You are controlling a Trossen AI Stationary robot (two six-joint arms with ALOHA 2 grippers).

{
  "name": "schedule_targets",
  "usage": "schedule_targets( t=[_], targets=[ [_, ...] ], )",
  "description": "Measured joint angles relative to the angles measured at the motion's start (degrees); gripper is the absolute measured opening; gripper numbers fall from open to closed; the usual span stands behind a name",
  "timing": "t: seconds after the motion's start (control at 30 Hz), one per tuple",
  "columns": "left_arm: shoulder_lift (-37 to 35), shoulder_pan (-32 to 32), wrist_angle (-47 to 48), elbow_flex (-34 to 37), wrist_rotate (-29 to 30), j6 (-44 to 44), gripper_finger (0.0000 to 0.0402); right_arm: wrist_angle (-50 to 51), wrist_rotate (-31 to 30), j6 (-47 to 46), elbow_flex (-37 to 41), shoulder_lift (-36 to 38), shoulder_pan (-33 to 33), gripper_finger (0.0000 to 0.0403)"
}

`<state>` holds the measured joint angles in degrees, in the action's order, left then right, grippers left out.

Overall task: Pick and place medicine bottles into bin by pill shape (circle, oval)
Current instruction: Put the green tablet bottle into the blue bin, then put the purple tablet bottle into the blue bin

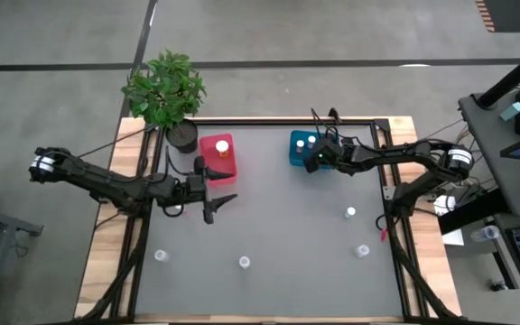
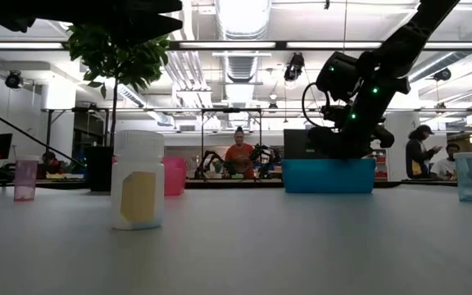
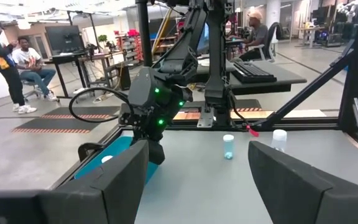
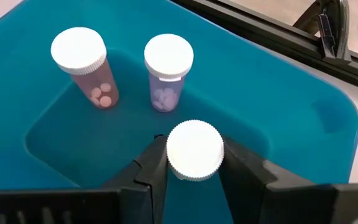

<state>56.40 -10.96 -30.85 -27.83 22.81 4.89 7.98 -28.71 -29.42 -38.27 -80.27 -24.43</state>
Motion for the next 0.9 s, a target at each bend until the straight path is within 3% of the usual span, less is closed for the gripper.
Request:
schedule_targets(
  t=[0.4,0.9],
  targets=[
    [-0.06,0.00,-0.13,0.02,0.00,0.02,0.0258,1.52,0.48,0.40,-0.99,1.10,0.00,0.0183],
    [-0.06,0.00,0.13,0.06,0.00,0.02,0.0258,10.81,0.66,3.95,-8.51,10.22,2.49,0.0188]
  ],
)
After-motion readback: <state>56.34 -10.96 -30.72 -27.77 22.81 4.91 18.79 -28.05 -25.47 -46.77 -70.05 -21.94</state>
